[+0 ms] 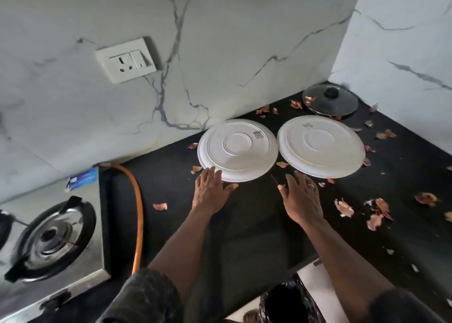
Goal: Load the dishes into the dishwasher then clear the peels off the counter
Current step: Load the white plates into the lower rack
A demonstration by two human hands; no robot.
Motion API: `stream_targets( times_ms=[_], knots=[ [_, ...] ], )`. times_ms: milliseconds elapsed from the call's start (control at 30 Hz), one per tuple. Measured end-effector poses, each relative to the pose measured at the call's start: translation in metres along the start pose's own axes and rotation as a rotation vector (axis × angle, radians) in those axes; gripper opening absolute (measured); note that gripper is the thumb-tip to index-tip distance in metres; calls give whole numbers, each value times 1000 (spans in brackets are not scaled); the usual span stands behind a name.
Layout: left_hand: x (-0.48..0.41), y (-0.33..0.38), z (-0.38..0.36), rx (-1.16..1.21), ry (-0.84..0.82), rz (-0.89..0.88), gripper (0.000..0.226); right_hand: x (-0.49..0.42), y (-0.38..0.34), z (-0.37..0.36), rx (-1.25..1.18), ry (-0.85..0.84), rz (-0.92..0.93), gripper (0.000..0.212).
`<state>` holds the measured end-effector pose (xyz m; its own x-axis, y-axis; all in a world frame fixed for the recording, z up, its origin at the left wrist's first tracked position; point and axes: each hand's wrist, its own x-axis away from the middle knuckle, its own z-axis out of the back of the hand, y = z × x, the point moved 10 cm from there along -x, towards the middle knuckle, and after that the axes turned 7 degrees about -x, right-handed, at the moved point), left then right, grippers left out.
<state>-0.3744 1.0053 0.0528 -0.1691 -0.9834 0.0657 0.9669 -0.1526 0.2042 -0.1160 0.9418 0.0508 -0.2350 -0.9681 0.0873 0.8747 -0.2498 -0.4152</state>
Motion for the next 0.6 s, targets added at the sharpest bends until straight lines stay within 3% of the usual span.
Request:
stream_targets(
  times_ms=[233, 600],
  knots=[
    [-71, -47, 4, 124, -64, 111, 75, -74, -57, -28, -120, -168, -30, 58],
    [-163, -78, -12, 234, -183, 270, 82, -146, -42, -36, -211, -165, -328, 61]
  ],
)
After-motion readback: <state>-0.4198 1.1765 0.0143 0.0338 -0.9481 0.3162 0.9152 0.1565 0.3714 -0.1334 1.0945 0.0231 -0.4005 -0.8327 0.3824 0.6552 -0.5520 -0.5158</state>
